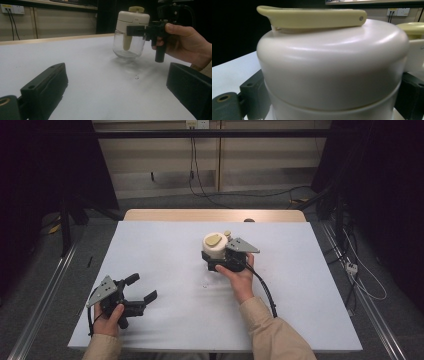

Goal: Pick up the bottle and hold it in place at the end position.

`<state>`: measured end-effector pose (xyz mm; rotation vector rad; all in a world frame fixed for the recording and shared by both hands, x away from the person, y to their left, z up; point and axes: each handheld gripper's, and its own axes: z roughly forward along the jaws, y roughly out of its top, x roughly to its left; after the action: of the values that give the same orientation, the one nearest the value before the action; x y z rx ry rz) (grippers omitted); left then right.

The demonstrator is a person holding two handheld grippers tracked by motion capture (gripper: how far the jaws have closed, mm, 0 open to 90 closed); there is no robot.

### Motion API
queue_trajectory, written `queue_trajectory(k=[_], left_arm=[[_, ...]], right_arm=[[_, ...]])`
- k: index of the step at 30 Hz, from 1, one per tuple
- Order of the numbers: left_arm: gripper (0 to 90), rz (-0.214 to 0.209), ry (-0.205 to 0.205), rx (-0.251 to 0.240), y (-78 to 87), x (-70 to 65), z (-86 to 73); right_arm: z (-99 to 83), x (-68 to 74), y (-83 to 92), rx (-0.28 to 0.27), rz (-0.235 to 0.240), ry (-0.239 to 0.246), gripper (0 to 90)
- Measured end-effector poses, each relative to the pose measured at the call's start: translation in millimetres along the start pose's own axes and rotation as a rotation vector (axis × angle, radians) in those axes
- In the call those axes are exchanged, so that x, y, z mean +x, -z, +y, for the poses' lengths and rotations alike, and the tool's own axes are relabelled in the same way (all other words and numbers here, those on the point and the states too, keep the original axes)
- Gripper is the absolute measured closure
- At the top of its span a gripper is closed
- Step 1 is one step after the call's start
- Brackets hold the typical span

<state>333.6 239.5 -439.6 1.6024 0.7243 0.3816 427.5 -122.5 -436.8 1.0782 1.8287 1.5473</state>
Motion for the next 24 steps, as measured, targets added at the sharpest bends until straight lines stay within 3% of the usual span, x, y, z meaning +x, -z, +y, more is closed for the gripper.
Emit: queue_trajectory(k=[15,24], left_arm=[[2.9,0.015,0.009,-0.003,3.4,1.9,-0.5],[2.9,0.013,0.005,0.000,3.1,1.9,-0.9]], right_arm=[[2.4,2.5,-10.3,0.007,0.014,0.006,7.4],[-4.9,5.3,-16.5,0.027,0.030,0.006,7.4]])
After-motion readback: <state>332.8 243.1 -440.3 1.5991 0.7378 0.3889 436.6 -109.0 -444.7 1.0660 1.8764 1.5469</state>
